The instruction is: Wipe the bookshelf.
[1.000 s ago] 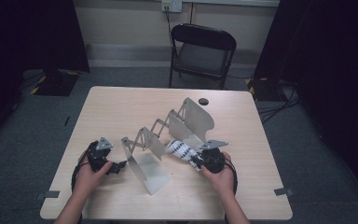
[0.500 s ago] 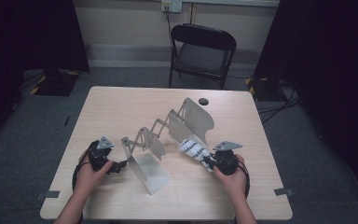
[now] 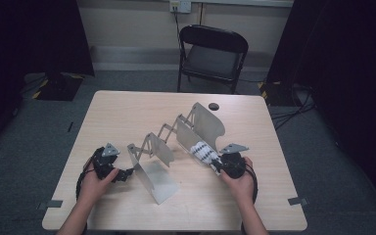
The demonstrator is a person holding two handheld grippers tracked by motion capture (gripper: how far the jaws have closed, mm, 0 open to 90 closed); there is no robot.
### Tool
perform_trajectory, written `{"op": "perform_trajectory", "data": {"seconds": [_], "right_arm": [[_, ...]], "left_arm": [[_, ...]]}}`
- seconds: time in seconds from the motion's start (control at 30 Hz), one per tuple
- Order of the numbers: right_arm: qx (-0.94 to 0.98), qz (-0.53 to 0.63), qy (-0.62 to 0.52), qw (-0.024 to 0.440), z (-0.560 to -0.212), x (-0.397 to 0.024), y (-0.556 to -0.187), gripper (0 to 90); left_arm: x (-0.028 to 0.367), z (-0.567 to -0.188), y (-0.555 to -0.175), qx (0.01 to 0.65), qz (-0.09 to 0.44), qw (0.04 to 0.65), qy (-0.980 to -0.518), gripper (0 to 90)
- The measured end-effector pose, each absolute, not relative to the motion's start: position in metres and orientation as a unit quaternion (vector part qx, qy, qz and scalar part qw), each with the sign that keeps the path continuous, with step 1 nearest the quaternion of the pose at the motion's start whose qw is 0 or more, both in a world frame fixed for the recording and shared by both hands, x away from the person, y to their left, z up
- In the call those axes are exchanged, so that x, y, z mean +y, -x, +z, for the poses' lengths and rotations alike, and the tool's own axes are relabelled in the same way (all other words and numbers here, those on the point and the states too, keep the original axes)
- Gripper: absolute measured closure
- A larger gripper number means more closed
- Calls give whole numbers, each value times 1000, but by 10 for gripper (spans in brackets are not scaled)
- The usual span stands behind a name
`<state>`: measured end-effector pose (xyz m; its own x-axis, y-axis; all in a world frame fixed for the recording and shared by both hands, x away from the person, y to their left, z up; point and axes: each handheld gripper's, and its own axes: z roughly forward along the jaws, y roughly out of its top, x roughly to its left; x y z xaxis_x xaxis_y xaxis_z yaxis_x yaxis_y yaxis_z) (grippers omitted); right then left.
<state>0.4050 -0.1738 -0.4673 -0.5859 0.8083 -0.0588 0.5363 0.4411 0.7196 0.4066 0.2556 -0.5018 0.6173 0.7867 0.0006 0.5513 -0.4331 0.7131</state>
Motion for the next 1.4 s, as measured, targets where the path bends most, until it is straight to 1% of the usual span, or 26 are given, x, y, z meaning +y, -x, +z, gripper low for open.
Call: {"op": "perform_trajectory", "data": {"seconds": [0.17, 0.2, 0.23, 0.27, 0.37, 0.5, 0.53, 0.7, 0.83, 0.87, 0.97, 1.0, 1.07, 1.1, 1.13, 1.23, 1.37, 1.4], "right_arm": [[840, 323, -385, 206, -472, -156, -414, 717], [844, 317, -379, 211, -473, -149, -419, 696], [844, 317, -379, 211, -473, -149, -419, 696], [847, 314, -373, 211, -475, -143, -425, 660], [850, 308, -376, 203, -476, -139, -430, 589], [848, 313, -379, 197, -475, -141, -430, 555], [844, 323, -383, 193, -473, -146, -427, 518], [827, 352, -397, 188, -464, -160, -417, 478], [827, 349, -399, 190, -459, -166, -413, 488], [831, 342, -401, 177, -461, -168, -412, 518], [838, 329, -398, 177, -466, -168, -412, 544], [840, 322, -400, 178, -470, -167, -414, 596], [841, 318, -401, 175, -472, -165, -416, 664], [841, 318, -401, 175, -472, -165, -416, 664], [842, 316, -399, 180, -472, -161, -419, 702], [846, 307, -393, 187, -472, -156, -426, 727], [850, 306, -386, 189, -470, -151, -431, 729], [853, 300, -378, 199, -469, -148, -434, 728]], "left_arm": [[256, -502, -407, 403, 170, 348, -829, 0], [255, -502, -406, 404, 170, 348, -828, 0], [255, -502, -406, 404, 170, 348, -828, 0], [256, -502, -407, 403, 170, 348, -829, 0], [255, -502, -407, 404, 169, 349, -829, 0], [255, -502, -406, 405, 170, 349, -828, 0], [255, -502, -407, 404, 170, 349, -828, 0], [255, -502, -407, 404, 170, 349, -828, 0], [255, -502, -406, 404, 170, 348, -828, 0], [255, -502, -407, 404, 170, 348, -829, 0], [255, -502, -407, 404, 170, 349, -828, 0], [255, -502, -407, 404, 170, 349, -828, 0], [255, -502, -407, 405, 170, 349, -828, 0], [255, -502, -407, 405, 170, 349, -828, 0], [255, -502, -407, 404, 170, 349, -828, 0], [255, -502, -407, 404, 170, 349, -828, 0], [255, -502, -407, 404, 169, 349, -828, 0], [255, -502, -407, 404, 169, 349, -828, 0]]}}
